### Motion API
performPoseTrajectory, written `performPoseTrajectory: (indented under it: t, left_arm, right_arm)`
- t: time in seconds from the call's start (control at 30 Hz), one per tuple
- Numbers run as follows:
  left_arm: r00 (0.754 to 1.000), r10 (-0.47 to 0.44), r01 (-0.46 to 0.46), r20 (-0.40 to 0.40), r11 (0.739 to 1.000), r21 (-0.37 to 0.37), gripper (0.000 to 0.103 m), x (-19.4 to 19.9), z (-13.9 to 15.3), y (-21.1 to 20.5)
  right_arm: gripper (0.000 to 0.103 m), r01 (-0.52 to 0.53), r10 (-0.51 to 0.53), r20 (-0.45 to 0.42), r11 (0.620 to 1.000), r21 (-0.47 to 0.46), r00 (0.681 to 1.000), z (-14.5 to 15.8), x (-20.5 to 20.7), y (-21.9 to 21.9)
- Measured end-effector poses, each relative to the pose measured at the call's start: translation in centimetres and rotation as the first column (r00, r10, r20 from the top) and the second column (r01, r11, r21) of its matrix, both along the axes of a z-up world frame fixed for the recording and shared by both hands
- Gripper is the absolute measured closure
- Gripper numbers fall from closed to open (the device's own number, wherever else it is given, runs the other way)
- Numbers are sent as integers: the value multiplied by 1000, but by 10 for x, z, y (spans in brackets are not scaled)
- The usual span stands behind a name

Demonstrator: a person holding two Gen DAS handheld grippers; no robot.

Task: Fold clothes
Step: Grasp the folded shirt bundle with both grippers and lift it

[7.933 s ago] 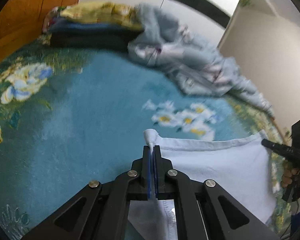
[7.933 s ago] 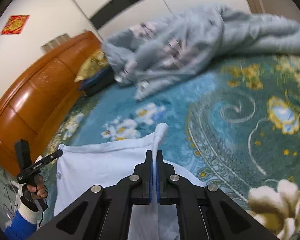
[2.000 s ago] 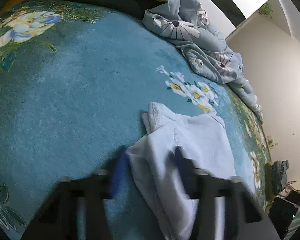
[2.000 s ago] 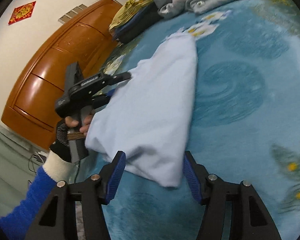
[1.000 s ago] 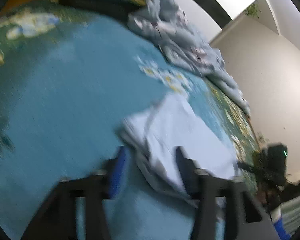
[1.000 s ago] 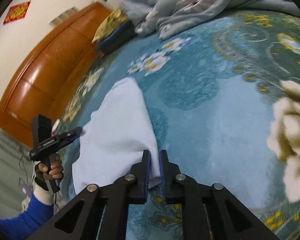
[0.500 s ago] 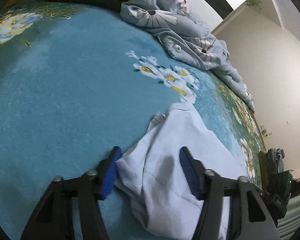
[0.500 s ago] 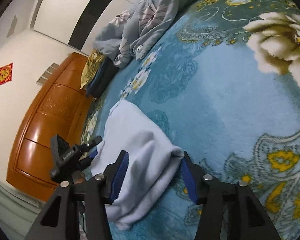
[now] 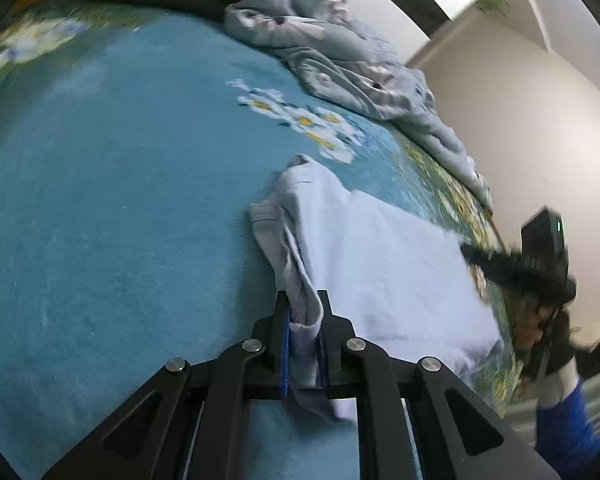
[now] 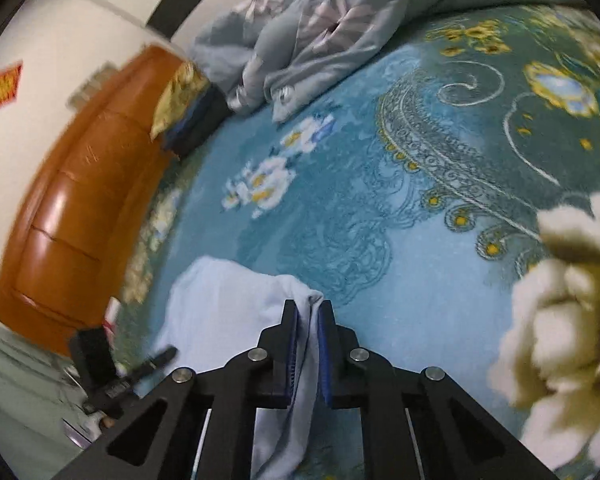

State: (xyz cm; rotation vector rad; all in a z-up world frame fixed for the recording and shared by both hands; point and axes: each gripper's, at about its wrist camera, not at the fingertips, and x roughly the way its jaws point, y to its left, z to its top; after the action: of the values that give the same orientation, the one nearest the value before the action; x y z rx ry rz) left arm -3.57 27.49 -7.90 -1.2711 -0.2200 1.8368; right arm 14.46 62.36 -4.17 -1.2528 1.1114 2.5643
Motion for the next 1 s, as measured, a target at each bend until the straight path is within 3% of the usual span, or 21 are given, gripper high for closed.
performPoseTrajectory:
  t: [0.1, 0.17, 0.2, 0.27, 0.43, 0.53, 0.6, 0.7, 0.73, 0.77, 0.8, 0.83, 0.87, 1.0]
  left_arm:
    - [1000, 11, -11, 4, 1000, 6, 84, -7, 3, -4]
    - [998, 30, -31, -49, 999, -27, 62, -9, 8, -4]
    - [997, 33, -35, -64, 999, -30, 58, -11, 10, -3]
    - [998, 30, -31, -62, 999, -20, 52, -17, 9, 0]
    - [1000, -12, 12, -1, 999, -45, 49, -29, -9, 24]
    - [999, -40, 40, 1, 999, -19, 49, -27, -8, 34]
    - [997, -72, 72, 21, 997, -5, 49, -25, -9, 43]
    - [997, -74, 74, -12, 997, -17, 51, -21, -8, 48]
    - [998, -65, 65, 4, 998, -5, 61, -22, -8, 47]
    - [998, -55, 56, 18, 998, 0, 78, -24, -9, 45]
    - [999, -42, 42, 30, 999, 7, 84, -24, -10, 42]
    - [999, -29, 28, 43, 999, 15, 87, -24, -10, 40]
    - [998, -15, 14, 56, 1000, 22, 89, -24, -11, 38]
    - [999, 6, -7, 41, 999, 39, 92, -11, 5, 32]
  right_arm:
    - [89, 10, -9, -13, 1000, 10, 1000, -6, 9, -5]
    - [85, 34, -33, -24, 999, 12, 999, -8, 20, -6]
    - [79, 48, -47, -28, 999, 8, 998, -9, 25, -7]
    - [47, 59, -60, -41, 998, -28, 997, -13, 37, -10]
    - [44, 45, -48, -30, 996, -76, 998, -31, 44, -31]
    - [40, 82, -86, -54, 994, -72, 995, -32, 43, -38]
    - [40, 83, -89, -67, 993, -86, 994, -34, 38, -45]
    - [40, 79, -83, -73, 995, -63, 994, -34, 32, -56]
    - [44, 82, -86, -76, 995, -59, 993, -33, 32, -57]
    - [54, 84, -90, -75, 994, -71, 993, -34, 33, -57]
    - [63, 87, -93, -73, 993, -86, 993, -34, 33, -56]
    - [79, 90, -97, -71, 991, -100, 993, -35, 34, -55]
    - [85, 92, -101, -69, 989, -114, 993, -35, 34, -55]
    - [91, 73, -80, -77, 993, -98, 994, -15, 37, -57]
